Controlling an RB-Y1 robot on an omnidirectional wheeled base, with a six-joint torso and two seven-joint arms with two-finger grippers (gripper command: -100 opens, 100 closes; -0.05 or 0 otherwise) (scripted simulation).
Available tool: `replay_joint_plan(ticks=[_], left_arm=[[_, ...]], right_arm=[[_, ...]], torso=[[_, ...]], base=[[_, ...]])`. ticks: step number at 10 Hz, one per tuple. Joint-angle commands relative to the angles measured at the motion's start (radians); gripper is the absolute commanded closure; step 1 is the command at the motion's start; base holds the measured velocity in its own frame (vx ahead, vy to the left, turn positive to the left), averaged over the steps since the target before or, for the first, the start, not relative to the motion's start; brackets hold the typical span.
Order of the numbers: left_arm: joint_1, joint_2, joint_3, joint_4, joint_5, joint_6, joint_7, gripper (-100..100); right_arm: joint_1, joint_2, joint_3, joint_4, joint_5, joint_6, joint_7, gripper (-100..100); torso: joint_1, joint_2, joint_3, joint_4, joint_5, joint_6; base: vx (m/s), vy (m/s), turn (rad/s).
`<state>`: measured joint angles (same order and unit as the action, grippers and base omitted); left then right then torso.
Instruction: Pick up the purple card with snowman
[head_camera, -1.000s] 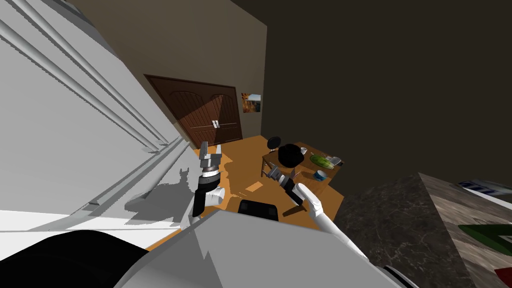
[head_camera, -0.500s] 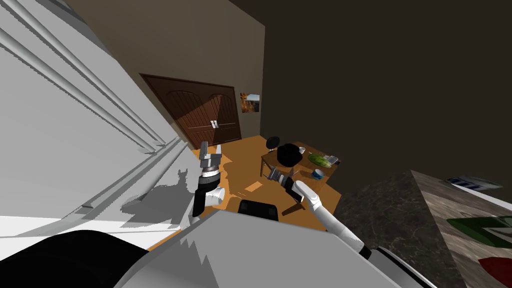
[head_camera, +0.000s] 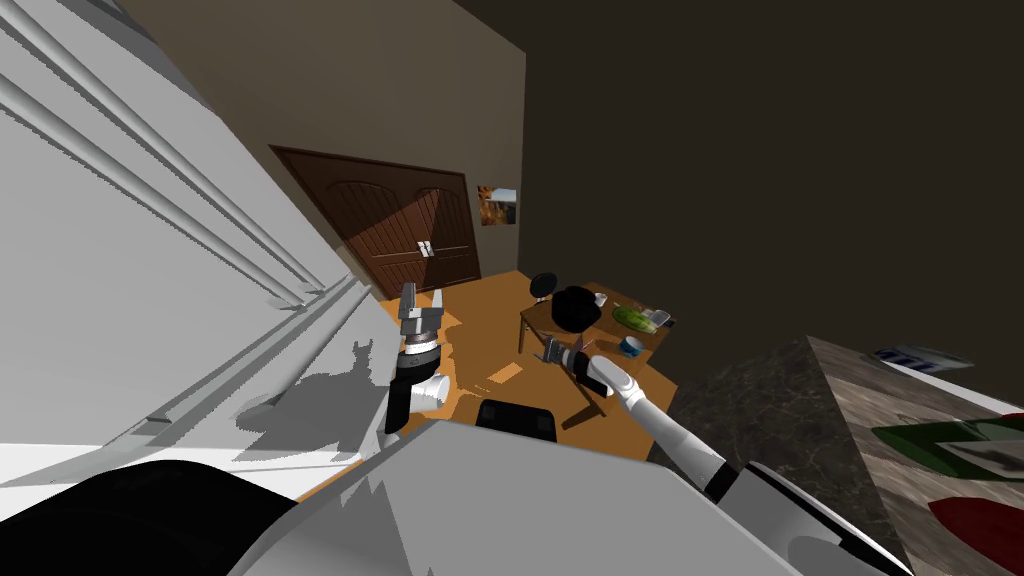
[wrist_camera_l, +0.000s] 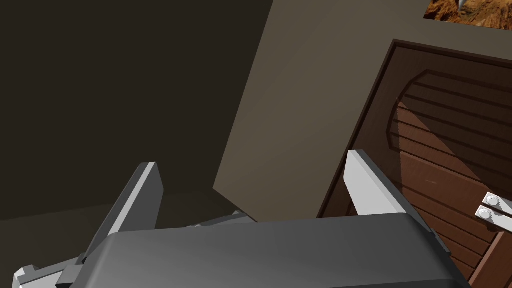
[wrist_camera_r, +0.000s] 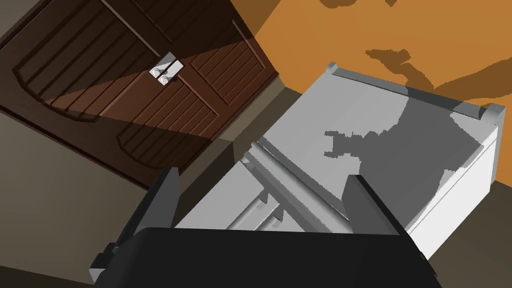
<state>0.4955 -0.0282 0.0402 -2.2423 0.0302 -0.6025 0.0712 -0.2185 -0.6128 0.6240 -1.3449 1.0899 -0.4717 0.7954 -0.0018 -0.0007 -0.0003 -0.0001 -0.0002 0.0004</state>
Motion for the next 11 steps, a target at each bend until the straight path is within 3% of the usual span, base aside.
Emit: replay_joint_plan(ticks=[1, 5, 6, 11], left_arm=[[0.0, 0.0, 0.0, 0.0, 0.0, 0.0, 0.0, 0], [0.0, 0.0, 0.0, 0.0, 0.0, 0.0, 0.0, 0], [0.0, 0.0, 0.0, 0.0, 0.0, 0.0, 0.0, 0], [0.0, 0.0, 0.0, 0.0, 0.0, 0.0, 0.0, 0]], right_arm=[[-0.05, -0.035, 0.041, 0.05, 0.05, -0.013, 0.045, -100], [-0.154, -0.097, 0.11, 0.176, 0.142, -0.05, 0.126, -100], [-0.156, -0.097, 0.11, 0.183, 0.142, -0.05, 0.126, -100], [-0.291, -0.175, 0.194, 0.339, 0.247, -0.115, 0.224, -100]], torso=[[0.0, 0.0, 0.0, 0.0, 0.0, 0.0], [-0.001, 0.0, 0.0, 0.0, 0.0, 0.0], [-0.001, 0.0, 0.0, 0.0, 0.0, 0.0], [-0.002, -0.001, 0.0, 0.0, 0.0, 0.0]], base=[[0.01, -0.039, -0.052], [0.004, -0.038, -0.028], [0.014, -0.032, -0.01], [0.015, -0.044, -0.022]])
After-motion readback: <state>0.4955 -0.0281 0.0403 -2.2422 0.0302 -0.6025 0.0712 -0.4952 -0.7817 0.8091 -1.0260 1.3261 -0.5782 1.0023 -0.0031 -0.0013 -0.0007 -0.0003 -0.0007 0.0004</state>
